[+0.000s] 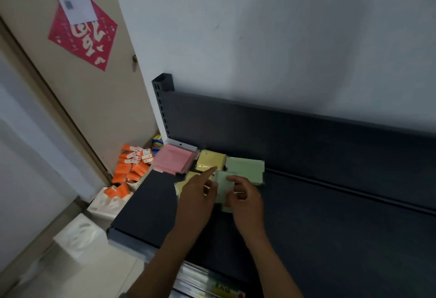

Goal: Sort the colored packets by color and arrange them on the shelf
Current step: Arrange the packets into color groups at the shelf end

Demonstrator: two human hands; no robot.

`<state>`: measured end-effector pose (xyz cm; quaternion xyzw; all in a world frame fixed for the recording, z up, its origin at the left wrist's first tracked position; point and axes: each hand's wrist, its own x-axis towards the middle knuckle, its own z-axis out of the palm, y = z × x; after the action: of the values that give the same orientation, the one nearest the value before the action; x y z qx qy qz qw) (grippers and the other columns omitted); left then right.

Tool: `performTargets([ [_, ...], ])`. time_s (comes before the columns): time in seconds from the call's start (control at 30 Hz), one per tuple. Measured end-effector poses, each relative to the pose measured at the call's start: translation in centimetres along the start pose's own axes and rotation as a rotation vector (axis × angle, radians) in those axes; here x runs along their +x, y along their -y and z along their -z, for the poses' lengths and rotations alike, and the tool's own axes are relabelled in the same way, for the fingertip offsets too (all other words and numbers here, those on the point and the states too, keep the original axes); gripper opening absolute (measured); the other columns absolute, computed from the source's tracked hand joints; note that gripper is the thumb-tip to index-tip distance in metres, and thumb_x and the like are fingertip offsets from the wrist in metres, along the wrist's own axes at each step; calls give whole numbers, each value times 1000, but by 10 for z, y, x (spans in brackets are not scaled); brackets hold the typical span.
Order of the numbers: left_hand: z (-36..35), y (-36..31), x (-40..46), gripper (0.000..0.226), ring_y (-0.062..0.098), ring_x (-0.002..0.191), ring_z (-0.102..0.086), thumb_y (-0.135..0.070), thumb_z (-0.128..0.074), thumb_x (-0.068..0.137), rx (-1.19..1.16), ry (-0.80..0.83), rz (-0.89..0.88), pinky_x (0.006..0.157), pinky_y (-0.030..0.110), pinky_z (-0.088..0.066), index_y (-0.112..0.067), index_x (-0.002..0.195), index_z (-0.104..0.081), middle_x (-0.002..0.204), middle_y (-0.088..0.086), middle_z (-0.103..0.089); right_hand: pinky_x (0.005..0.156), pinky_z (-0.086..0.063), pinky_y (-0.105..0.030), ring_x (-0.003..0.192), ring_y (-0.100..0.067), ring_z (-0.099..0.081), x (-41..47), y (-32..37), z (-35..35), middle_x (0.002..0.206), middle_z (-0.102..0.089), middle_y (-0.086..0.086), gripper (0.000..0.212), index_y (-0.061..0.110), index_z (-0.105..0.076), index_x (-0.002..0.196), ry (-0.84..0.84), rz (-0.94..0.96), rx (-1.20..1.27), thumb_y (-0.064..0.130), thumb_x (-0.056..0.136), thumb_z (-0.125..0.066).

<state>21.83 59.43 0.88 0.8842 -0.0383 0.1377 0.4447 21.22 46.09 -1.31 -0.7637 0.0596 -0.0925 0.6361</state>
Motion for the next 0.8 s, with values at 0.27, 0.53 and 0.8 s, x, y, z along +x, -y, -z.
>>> performTargets([
  [0.27,-10,6,6,26,0,78,-65,-21,-64,98,-17,91,147,68,19,-53,-26,122,-59,90,-10,-68,59,-46,-8,77,-2,-64,11,-2,4,87,-69,5,15,20,-70,89,-149,-71,-120,5,87,-68],
  [0.53,-33,17,4,25,20,93,-60,-7,-63,91,78,145,79,80,43,-56,-17,113,-69,106,2,-60,63,-61,-37,71,-9,-67,10,-15,19,81,-70,7,9,21,-69,85,-151,-136,-148,16,92,-66],
  [0.8,-28,12,2,24,4,85,-63,-10,-59,94,51,99,35,76,19,-52,-22,112,-72,105,-7,-69,76,-59,-36,87,-9,-65,3,-16,31,98,-68,7,14,25,-69,98,-204,-122,-203,14,91,-62],
])
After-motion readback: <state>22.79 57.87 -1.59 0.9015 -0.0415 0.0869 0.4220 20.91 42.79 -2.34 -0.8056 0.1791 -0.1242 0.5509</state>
